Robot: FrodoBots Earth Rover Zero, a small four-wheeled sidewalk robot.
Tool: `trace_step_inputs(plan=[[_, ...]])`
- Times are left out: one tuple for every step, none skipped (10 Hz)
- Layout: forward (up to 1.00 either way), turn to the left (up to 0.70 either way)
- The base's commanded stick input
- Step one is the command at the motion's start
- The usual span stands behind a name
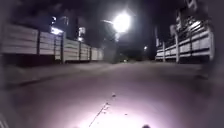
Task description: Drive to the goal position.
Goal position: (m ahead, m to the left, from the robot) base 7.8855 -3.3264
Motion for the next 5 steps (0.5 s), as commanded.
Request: trace_step_inputs(plan=[[0.70,0.35],[0.70,0.30],[0.70,0.10],[0.70,0.00],[0.70,0.00]])
